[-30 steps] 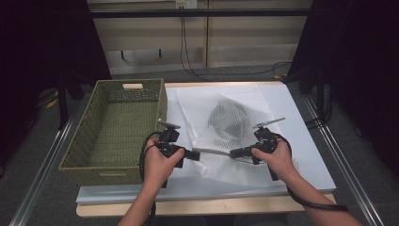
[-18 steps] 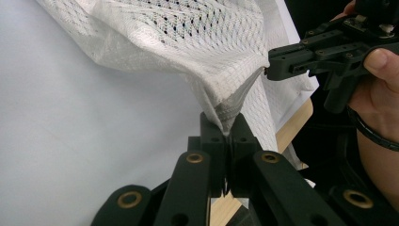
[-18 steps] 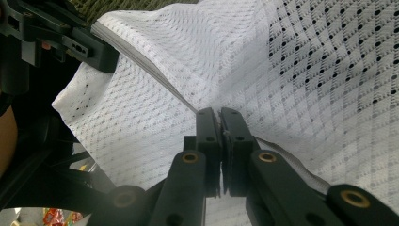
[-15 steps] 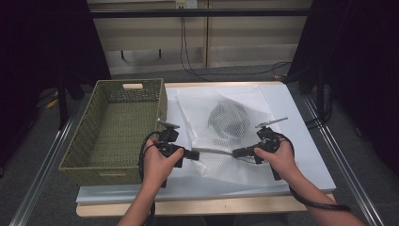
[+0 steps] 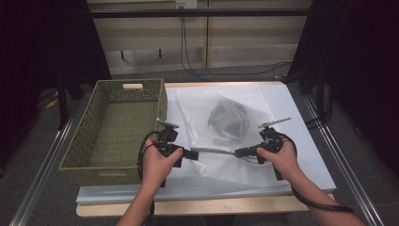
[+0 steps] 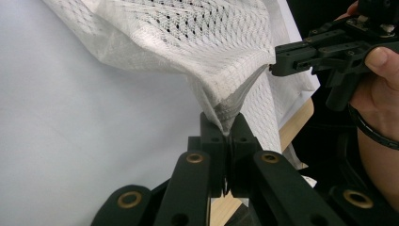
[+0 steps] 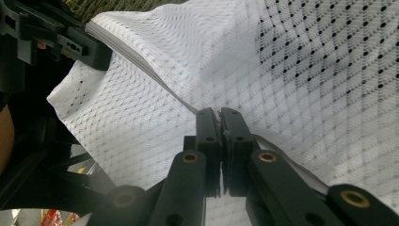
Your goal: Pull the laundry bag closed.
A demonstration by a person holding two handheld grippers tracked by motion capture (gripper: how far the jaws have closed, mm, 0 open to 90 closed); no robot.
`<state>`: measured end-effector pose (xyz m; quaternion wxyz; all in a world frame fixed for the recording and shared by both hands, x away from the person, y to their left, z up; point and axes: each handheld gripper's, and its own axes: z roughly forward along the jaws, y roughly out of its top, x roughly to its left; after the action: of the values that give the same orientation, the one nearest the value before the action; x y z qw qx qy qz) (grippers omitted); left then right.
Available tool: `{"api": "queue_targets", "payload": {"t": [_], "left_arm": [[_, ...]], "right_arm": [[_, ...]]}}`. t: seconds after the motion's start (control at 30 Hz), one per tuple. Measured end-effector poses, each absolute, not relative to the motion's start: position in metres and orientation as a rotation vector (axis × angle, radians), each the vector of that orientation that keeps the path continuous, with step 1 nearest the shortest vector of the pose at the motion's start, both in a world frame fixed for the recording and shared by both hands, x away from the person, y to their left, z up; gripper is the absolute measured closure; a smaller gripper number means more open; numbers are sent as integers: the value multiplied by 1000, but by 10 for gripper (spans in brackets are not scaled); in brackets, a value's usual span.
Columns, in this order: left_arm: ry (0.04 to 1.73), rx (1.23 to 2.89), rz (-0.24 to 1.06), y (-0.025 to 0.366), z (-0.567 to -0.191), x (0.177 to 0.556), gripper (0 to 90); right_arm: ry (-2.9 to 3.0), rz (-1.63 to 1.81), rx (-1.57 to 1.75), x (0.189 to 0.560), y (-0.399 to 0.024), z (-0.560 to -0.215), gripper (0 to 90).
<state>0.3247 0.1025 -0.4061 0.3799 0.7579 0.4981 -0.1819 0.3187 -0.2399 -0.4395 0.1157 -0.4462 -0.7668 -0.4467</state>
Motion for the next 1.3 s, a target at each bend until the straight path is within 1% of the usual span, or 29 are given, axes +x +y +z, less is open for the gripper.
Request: {"api": "queue_targets", "payload": {"t": [0.4,0.67,0.87,1.03,1.3], "left_arm": [[1282,1920,-473,102,-404,324,880],[1274,1932,-454,107,-404,326,880],[1278,1920,-481,106,-404,326,880],[1277,1933,-462,109,-403,327,880],[1293,1916,-478,110,-402,328,880]], "right_arm": [[-2211,-1341,-1311,318,-247,-439,878],[-2202,-1344,-1327,318,-254,-438,878],[-2202,-1345,-1323,319,-256,-439,878],[-2191,-1334,-1327,319,-256,-439,878],[-2184,-1349,-1342,318,-263,-440,878]]}}
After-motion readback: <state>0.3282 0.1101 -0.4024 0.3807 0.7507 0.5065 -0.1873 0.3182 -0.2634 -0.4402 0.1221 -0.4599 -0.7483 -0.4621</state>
